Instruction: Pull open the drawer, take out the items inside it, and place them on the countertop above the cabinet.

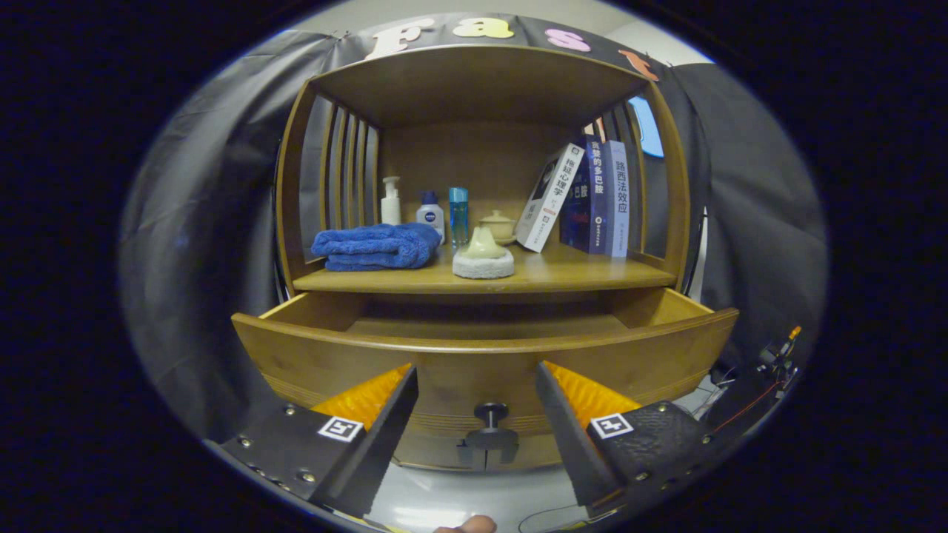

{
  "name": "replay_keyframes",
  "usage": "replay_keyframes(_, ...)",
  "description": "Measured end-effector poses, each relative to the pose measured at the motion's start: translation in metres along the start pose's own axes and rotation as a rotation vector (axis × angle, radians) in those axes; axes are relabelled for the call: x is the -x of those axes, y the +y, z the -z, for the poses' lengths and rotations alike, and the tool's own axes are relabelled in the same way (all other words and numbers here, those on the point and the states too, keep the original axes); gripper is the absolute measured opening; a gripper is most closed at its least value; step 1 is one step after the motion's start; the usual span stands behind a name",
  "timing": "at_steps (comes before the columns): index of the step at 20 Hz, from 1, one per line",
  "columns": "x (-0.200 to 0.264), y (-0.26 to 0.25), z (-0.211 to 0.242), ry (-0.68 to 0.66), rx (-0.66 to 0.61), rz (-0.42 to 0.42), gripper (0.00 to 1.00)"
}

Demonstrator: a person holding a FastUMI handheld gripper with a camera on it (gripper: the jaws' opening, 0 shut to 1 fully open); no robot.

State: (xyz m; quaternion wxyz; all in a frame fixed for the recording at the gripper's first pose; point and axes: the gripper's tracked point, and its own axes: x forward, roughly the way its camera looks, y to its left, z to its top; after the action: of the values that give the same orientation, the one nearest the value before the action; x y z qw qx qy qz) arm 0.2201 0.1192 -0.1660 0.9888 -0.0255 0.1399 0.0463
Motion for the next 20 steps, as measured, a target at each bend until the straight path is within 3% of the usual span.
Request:
replay_keyframes(11, -0.006, -0.003, -0.001, -0.011, -0.004, 0.024, 0.96)
replay_keyframes(20, -0.038, -0.003, -0.008, 0.01, -0.005, 0.022, 0.96)
